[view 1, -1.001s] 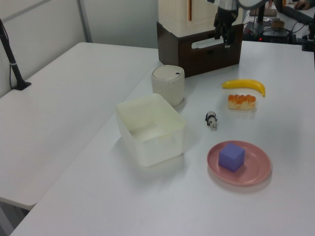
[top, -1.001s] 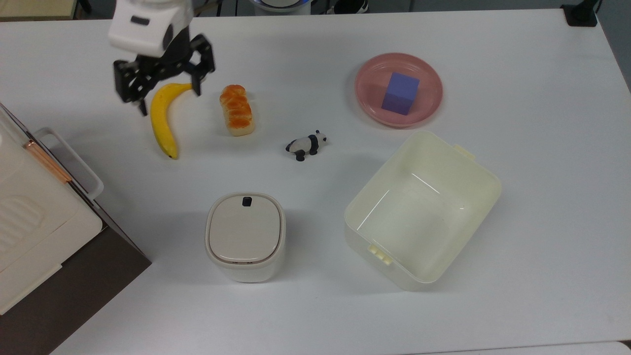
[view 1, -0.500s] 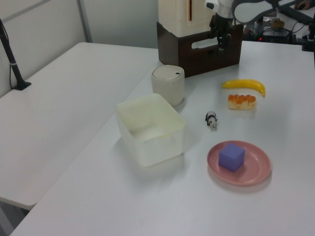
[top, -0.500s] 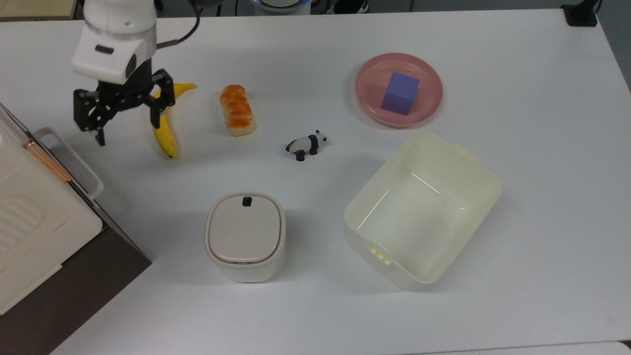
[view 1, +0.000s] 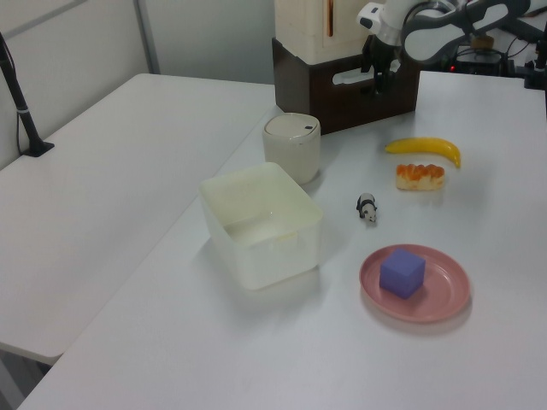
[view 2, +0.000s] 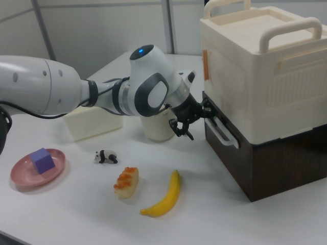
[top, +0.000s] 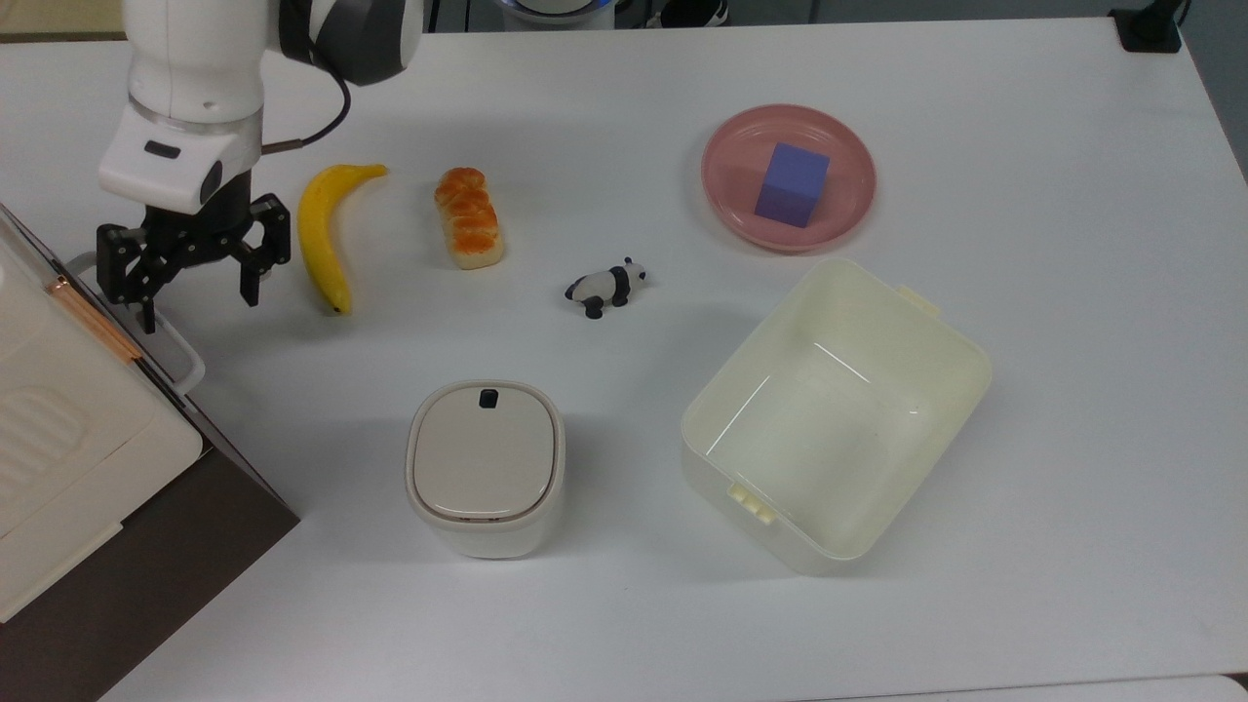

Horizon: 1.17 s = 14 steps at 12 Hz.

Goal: Slide open the drawer
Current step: 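Move the gripper toward the drawer handle of the brown base, then hook the gripper onto the white drawer handle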

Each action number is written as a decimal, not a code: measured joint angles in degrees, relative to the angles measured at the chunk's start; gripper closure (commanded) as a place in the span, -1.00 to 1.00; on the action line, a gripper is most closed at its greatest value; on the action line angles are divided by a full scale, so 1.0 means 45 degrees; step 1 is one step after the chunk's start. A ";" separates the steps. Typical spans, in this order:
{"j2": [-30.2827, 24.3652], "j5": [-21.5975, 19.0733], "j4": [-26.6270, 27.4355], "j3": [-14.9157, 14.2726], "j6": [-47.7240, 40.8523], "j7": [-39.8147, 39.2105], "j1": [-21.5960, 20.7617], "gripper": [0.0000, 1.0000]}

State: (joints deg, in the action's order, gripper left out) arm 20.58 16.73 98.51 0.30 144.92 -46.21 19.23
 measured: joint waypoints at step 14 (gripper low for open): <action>0.0175 0.1679 -0.0183 -0.0229 0.0224 -0.0132 -0.0004 0.75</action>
State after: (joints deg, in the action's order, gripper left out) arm 21.36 24.28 97.68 -0.73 145.92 -46.81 19.21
